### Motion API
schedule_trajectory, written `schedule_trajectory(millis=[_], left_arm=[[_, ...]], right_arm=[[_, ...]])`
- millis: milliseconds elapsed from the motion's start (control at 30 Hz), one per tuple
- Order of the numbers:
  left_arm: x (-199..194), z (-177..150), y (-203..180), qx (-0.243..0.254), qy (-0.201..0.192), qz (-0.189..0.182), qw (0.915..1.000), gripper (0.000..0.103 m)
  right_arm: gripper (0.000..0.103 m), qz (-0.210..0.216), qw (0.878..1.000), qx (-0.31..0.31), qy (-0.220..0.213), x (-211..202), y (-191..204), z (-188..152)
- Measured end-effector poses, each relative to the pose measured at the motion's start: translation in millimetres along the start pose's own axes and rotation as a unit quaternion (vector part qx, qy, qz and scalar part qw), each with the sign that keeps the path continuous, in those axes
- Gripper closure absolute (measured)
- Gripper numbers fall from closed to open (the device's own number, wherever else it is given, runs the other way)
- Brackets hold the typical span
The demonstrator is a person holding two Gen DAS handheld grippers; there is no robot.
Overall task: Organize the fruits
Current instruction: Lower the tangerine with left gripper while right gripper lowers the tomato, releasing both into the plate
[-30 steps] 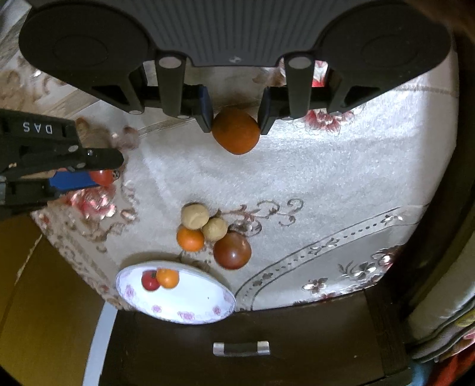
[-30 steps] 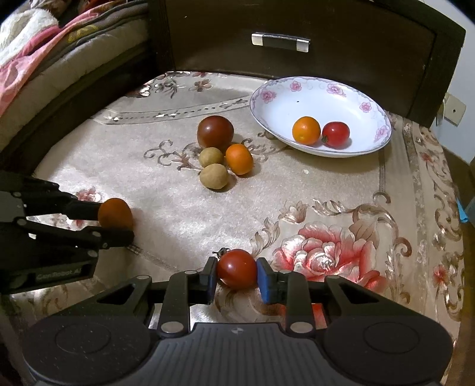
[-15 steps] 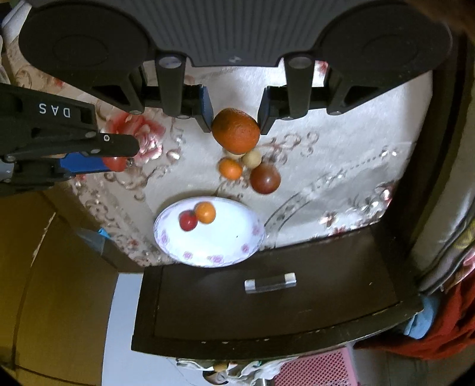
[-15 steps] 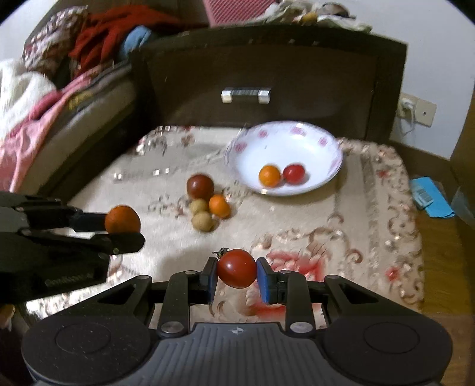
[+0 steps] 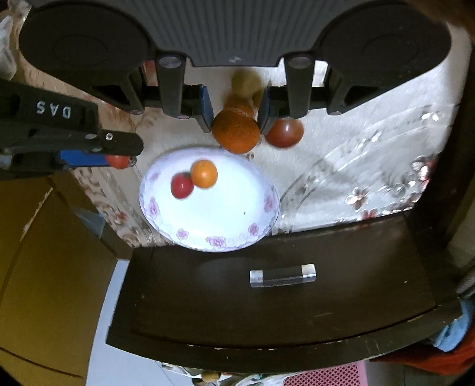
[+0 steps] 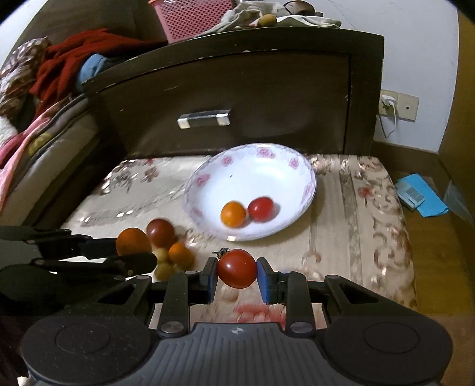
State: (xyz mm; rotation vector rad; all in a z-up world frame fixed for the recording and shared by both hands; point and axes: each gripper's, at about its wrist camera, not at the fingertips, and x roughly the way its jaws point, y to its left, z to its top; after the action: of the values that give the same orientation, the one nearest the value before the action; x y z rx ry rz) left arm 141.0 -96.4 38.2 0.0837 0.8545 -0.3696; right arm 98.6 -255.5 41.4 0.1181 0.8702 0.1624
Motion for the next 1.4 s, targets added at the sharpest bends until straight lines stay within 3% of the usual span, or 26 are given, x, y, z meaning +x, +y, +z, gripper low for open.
schedule_trajectory(millis=[600,1133,1400], left_arm=[[59,39,1,-0.006,0.006,-0.010,0.9999,0.062],[73,45,7,-0.017,0.013,-0.013,0.9997,0.062],[69,48,9,-0.027,0.008,-0.011,0.9995,0.062]], right_arm=[[0.081,-0.020,1.000,-0.015,0.006,62,-25,30],[0.079,-0.014,1.000,-0.022,0.004,80,-26,33],[0.070,-0.015,1.000,-0.013,-0.007,79,-29,36]])
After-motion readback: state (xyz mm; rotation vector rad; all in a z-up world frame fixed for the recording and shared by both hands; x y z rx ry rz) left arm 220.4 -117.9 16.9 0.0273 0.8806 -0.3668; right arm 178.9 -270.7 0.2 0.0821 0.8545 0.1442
